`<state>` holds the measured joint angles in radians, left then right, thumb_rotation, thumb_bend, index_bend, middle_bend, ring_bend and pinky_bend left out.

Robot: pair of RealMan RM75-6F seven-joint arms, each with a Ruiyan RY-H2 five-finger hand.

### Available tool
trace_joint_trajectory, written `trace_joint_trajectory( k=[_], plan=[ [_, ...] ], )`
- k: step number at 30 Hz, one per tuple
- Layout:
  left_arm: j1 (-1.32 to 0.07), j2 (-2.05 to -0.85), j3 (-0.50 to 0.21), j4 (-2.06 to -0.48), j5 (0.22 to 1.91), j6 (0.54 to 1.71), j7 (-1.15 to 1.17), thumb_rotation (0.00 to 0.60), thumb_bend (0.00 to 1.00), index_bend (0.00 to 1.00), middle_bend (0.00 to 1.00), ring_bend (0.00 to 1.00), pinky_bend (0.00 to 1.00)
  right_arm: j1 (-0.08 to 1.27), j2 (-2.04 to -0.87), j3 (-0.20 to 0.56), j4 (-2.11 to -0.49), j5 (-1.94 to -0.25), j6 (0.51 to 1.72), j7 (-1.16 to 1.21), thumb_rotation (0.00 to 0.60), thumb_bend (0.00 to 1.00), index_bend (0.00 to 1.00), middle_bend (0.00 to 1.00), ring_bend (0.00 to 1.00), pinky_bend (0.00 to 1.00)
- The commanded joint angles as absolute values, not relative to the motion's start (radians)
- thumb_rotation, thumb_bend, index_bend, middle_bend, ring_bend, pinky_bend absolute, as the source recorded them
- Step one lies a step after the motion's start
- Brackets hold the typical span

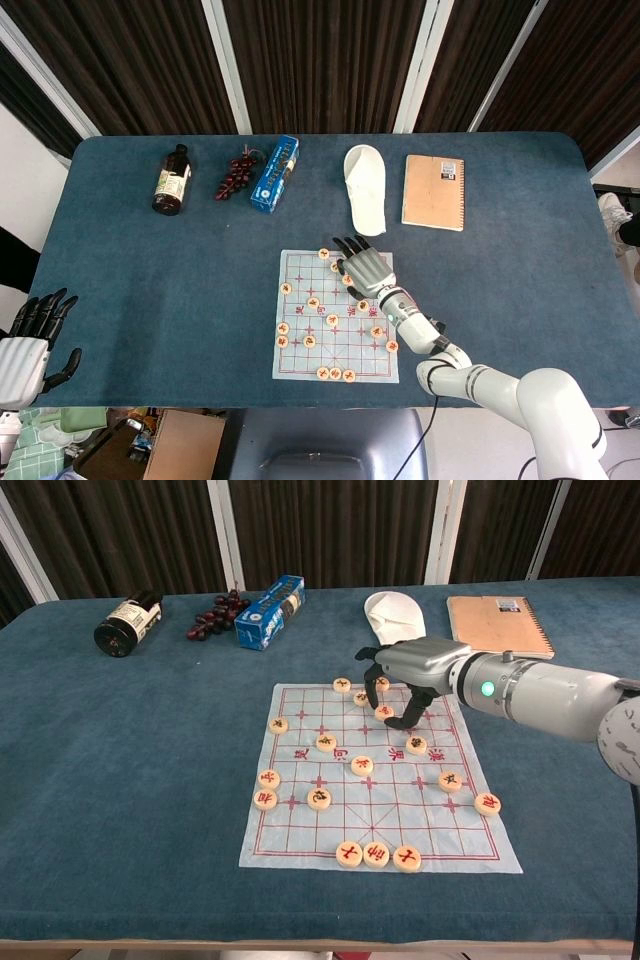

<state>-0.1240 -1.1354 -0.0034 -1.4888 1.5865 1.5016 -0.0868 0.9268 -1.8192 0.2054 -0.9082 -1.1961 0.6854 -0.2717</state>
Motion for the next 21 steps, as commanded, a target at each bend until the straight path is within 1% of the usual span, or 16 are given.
trace_joint_trajectory(
  k=[1, 15, 21],
  plan=[
    [-0.123, -1.134, -0.003, -1.488, 1.587, 1.503, -0.089, 0.600, 0.41, 0.00, 0.00, 0.00, 0.00, 0.928, -1.819, 0.207, -0.908, -1.190, 0.687, -0.277, 0.600, 0.50, 0.56, 0.01, 0.00, 0.00],
    [-0.122, -1.134, -0.004, -1.488, 1.586, 1.502, -0.087, 0.600, 0.41, 0.00, 0.00, 0.00, 0.00, 0.931, -1.826, 0.205, -0.905, -1.161, 0.688, -0.308, 0.600, 0.50, 0.58, 0.02, 0.00, 0.00],
    [-0.121, -1.133, -0.003, -1.489, 1.587, 1.502, -0.087, 0.600, 0.41, 0.00, 0.00, 0.00, 0.00, 0.929, -1.823, 0.204, -0.908, -1.166, 0.699, -0.300, 0.600, 0.50, 0.61, 0.04, 0.00, 0.00]
  ],
)
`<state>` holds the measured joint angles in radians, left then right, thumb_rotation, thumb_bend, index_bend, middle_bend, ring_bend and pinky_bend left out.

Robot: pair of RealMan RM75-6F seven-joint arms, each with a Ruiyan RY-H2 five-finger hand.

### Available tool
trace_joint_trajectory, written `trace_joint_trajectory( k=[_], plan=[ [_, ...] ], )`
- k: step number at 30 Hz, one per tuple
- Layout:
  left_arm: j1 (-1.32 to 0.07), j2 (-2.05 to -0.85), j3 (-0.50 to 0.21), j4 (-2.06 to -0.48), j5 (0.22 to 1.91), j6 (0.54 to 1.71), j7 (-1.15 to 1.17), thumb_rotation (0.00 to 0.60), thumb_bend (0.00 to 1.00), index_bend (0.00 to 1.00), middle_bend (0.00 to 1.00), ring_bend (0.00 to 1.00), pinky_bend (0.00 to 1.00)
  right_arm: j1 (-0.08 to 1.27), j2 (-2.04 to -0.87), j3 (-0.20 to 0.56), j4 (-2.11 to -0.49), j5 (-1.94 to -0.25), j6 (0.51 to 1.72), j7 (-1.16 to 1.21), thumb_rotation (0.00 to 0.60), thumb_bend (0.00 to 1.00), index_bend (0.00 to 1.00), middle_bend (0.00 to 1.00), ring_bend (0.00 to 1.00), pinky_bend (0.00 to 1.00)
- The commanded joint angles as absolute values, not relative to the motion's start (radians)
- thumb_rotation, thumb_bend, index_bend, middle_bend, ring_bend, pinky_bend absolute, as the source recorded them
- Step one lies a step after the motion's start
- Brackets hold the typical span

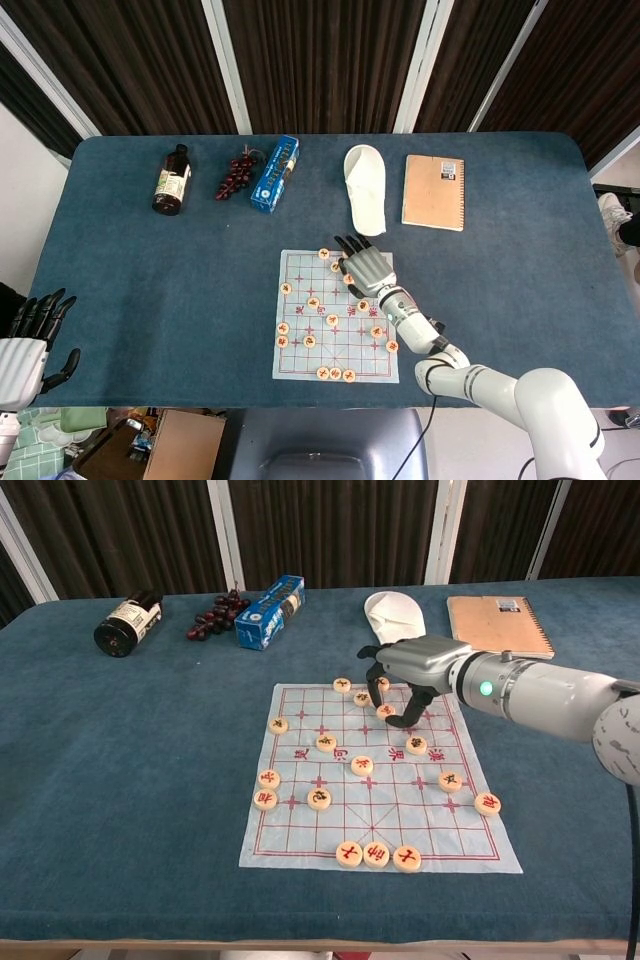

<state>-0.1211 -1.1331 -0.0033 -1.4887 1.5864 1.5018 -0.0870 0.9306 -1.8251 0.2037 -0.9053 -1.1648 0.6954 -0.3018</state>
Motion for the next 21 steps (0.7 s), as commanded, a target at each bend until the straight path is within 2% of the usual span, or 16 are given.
trace_joint_trajectory(
  k=[1, 9, 14, 21],
  plan=[
    [-0.121, -1.133, -0.003, -1.489, 1.587, 1.501, -0.088, 0.600, 0.41, 0.00, 0.00, 0.00, 0.00, 0.928, -1.821, 0.204, -0.911, -1.168, 0.702, -0.298, 0.600, 0.50, 0.62, 0.04, 0.00, 0.00],
    [-0.119, -1.132, -0.001, -1.491, 1.593, 1.507, -0.086, 0.600, 0.41, 0.00, 0.00, 0.00, 0.00, 0.885, -1.738, 0.173, -1.044, -1.227, 0.778, -0.277, 0.600, 0.50, 0.65, 0.06, 0.00, 0.00],
    [-0.116, -1.133, 0.000, -1.494, 1.598, 1.513, -0.080, 0.600, 0.41, 0.00, 0.00, 0.00, 0.00, 0.827, -1.646, 0.112, -1.171, -1.312, 0.865, -0.277, 0.600, 0.50, 0.65, 0.06, 0.00, 0.00],
    [-0.116, -1.136, 0.004, -1.497, 1.606, 1.513, -0.071, 0.600, 0.41, 0.00, 0.00, 0.00, 0.00, 0.790, -1.607, 0.060, -1.213, -1.341, 0.879, -0.306, 0.600, 0.50, 0.65, 0.06, 0.00, 0.00]
  ],
)
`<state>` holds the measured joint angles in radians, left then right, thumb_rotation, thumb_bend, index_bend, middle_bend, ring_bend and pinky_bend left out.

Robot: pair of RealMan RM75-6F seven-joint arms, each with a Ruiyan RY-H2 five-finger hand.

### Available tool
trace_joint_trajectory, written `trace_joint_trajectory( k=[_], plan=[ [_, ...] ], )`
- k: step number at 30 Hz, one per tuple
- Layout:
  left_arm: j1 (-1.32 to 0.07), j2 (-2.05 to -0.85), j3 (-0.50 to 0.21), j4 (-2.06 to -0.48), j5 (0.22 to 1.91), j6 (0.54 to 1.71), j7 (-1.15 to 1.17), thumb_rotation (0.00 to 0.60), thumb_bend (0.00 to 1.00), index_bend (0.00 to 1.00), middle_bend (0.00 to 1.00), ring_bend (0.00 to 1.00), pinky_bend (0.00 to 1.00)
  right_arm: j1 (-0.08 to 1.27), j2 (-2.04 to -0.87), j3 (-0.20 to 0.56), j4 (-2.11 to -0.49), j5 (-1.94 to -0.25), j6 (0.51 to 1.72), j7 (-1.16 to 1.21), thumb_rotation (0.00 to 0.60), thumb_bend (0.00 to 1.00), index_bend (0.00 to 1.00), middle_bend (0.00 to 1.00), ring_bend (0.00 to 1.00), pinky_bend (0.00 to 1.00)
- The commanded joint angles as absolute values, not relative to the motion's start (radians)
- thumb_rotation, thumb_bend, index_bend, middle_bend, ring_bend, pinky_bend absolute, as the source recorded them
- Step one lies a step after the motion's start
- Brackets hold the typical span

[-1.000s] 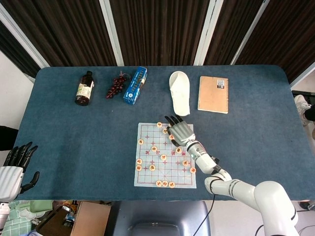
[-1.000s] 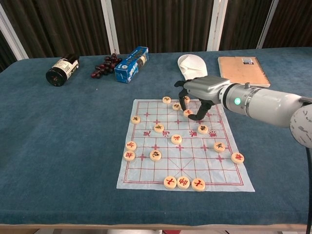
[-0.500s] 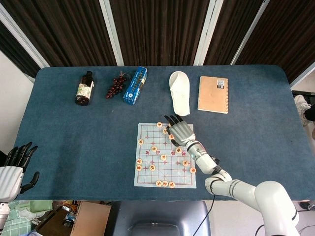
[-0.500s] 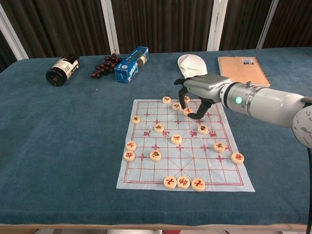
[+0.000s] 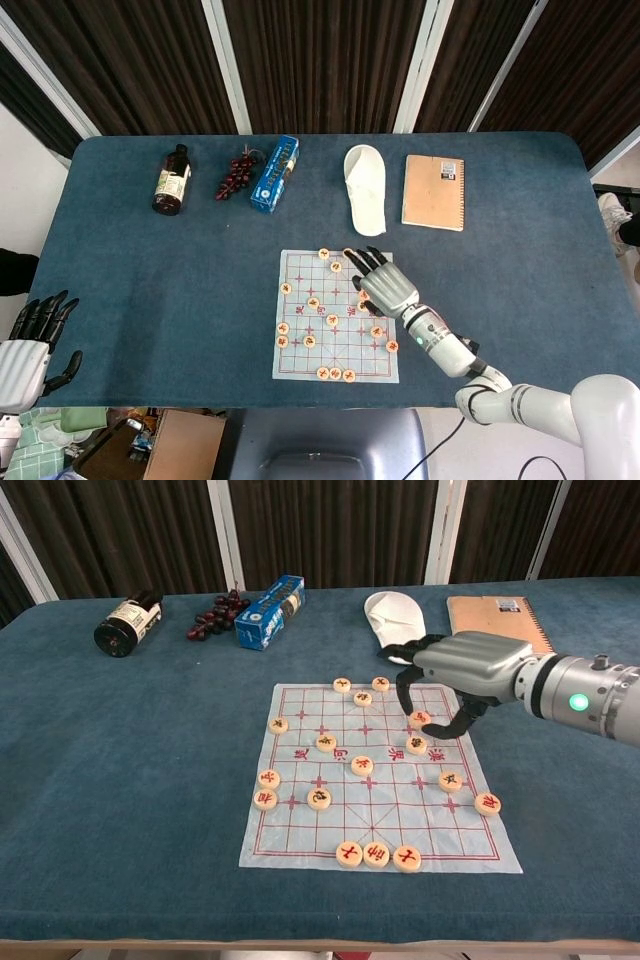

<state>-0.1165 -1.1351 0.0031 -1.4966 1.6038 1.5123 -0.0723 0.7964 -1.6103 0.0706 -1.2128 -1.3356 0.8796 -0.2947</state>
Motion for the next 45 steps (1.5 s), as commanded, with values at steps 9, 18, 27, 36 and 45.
trace_joint_trajectory(
  k=[9, 18, 27, 36, 45],
  plan=[
    [-0.115, -1.137, 0.004, -1.497, 1.606, 1.514, -0.069, 0.600, 0.41, 0.00, 0.00, 0.00, 0.00, 0.784, -1.629, 0.055, -1.190, -1.354, 0.871, -0.296, 0.600, 0.50, 0.64, 0.06, 0.00, 0.00],
    [-0.115, -1.133, 0.006, -1.499, 1.609, 1.515, -0.076, 0.600, 0.41, 0.00, 0.00, 0.00, 0.00, 0.790, -1.644, 0.063, -1.181, -1.362, 0.861, -0.290, 0.600, 0.50, 0.57, 0.06, 0.00, 0.00],
    [-0.116, -1.130, 0.009, -1.497, 1.617, 1.516, -0.093, 0.600, 0.41, 0.00, 0.00, 0.00, 0.00, 0.785, -1.629, 0.067, -1.207, -1.349, 0.858, -0.326, 0.600, 0.50, 0.52, 0.06, 0.00, 0.00],
    [-0.110, -1.128, 0.009, -1.497, 1.623, 1.531, -0.097, 0.600, 0.41, 0.00, 0.00, 0.00, 0.00, 0.713, -1.540, 0.061, -1.321, -1.407, 1.011, -0.301, 0.600, 0.50, 0.41, 0.06, 0.00, 0.00],
    [-0.097, -1.136, -0.005, -1.500, 1.590, 1.541, -0.032, 0.600, 0.42, 0.00, 0.00, 0.00, 0.00, 0.324, -1.188, -0.123, -1.706, -1.470, 1.473, -0.290, 0.600, 0.37, 0.00, 0.00, 0.00, 0.00]
  ],
)
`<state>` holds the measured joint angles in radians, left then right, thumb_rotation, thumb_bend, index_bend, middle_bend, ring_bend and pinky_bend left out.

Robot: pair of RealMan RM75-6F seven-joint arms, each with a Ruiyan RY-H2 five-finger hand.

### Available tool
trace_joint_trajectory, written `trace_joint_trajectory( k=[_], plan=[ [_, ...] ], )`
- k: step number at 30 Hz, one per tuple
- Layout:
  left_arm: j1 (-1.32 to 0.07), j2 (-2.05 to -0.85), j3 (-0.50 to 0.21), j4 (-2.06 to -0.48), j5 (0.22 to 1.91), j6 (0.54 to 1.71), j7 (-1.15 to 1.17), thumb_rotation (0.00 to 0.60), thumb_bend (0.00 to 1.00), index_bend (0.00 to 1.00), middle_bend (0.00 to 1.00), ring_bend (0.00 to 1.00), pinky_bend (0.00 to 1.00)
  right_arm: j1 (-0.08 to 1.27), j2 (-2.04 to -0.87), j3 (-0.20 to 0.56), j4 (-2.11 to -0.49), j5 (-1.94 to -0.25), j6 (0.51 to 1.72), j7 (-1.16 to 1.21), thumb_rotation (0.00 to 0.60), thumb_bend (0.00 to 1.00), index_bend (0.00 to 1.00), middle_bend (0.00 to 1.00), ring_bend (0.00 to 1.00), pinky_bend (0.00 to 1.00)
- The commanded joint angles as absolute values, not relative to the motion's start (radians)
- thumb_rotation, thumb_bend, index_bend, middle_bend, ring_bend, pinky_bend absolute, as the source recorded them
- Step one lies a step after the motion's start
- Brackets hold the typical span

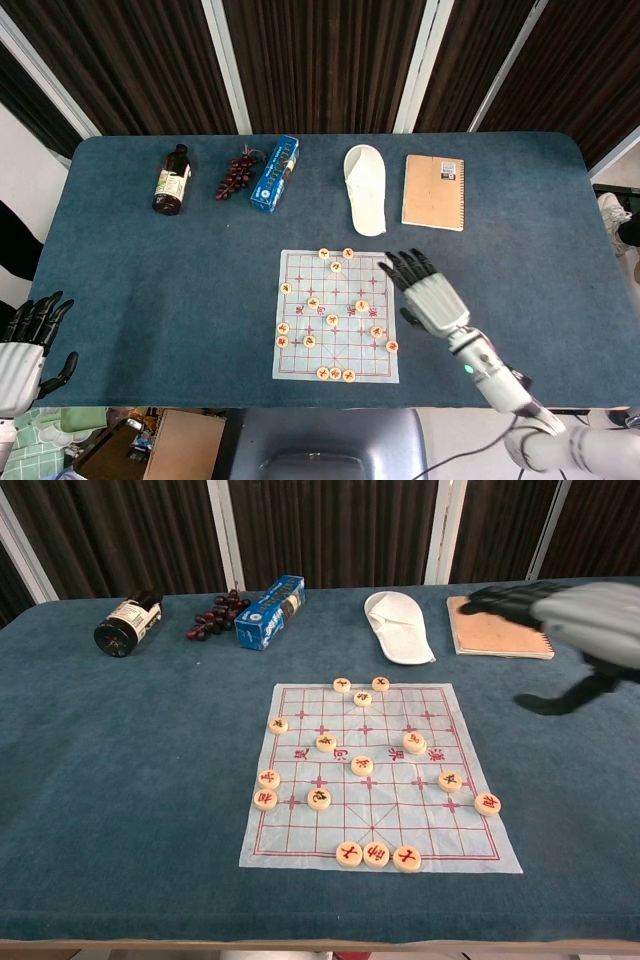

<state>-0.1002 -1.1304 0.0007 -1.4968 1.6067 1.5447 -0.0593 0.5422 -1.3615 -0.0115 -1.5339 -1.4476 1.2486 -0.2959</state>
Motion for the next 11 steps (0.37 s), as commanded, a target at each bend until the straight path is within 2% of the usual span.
trace_joint_trajectory(
  k=[1, 3, 7, 11],
  plan=[
    [-0.096, -1.137, -0.006, -1.504, 1.585, 1.539, -0.022, 0.600, 0.42, 0.00, 0.00, 0.00, 0.00, 0.287, -1.178, -0.135, -1.711, -1.470, 1.512, -0.277, 0.600, 0.36, 0.00, 0.00, 0.00, 0.00],
    [-0.095, -1.138, -0.007, -1.510, 1.579, 1.536, -0.006, 0.600, 0.42, 0.00, 0.00, 0.00, 0.00, 0.219, -1.180, -0.144, -1.694, -1.456, 1.583, -0.235, 0.600, 0.36, 0.00, 0.00, 0.00, 0.00],
    [-0.095, -1.139, -0.008, -1.517, 1.578, 1.534, 0.010, 0.600, 0.42, 0.00, 0.00, 0.00, 0.00, 0.180, -1.163, -0.160, -1.681, -1.440, 1.601, -0.262, 0.600, 0.35, 0.00, 0.00, 0.00, 0.00],
    [-0.089, -1.143, 0.000, -1.536, 1.592, 1.543, 0.039, 0.600, 0.42, 0.00, 0.00, 0.00, 0.00, 0.164, -1.141, -0.141, -1.680, -1.469, 1.605, -0.188, 0.600, 0.35, 0.00, 0.00, 0.00, 0.00]
  ],
)
